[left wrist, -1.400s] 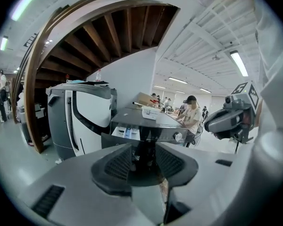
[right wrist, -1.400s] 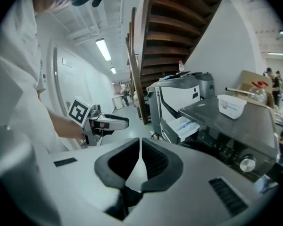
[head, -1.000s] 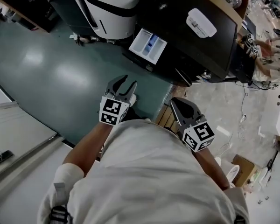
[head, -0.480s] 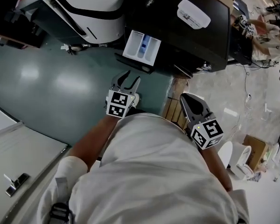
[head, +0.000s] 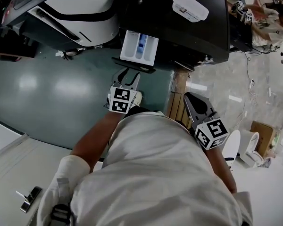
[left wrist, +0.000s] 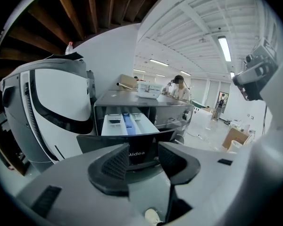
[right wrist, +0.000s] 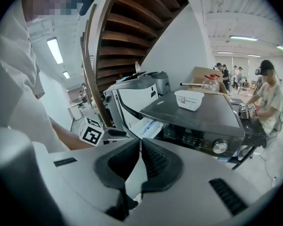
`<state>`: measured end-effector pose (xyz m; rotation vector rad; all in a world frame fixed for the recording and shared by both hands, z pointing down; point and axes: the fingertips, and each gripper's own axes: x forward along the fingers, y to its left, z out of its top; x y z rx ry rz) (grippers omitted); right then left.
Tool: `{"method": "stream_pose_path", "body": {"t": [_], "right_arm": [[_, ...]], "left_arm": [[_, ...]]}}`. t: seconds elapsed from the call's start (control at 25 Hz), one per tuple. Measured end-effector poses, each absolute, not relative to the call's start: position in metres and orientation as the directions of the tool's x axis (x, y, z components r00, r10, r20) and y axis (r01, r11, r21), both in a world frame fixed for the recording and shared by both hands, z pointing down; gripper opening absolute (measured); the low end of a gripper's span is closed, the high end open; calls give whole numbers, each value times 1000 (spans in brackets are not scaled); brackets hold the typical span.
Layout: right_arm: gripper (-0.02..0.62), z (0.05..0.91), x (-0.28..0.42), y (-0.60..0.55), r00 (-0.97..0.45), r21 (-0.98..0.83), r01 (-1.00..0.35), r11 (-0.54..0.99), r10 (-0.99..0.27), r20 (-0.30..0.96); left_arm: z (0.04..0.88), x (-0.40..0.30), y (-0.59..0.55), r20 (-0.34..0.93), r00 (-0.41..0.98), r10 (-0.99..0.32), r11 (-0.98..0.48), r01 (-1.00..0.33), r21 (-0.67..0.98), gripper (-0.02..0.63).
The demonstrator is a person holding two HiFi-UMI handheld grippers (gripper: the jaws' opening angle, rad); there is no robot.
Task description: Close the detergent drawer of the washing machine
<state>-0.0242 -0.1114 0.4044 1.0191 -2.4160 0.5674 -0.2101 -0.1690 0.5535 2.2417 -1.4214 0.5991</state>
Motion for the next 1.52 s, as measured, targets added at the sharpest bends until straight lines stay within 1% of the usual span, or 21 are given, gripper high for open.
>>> {"method": "stream_pose_path", "body": {"t": [0.52,0.64,1.52], "right_arm": [[17,411,-17,-118,-569,-192,-793,578,-592,571],[17,411,-18,-120,-565,-192,-797,573,-594,573],[17,410,-11,-123,-542,-177,-813,554,-610,579]], "left_arm": [[564,-216,-185,577,374,-727,-387,-916,106,186],[564,-217,-186,579,363,-730,-375,-921,105,172],[564,-214,-201,576,356,-736,-373,-923,93,161]]}}
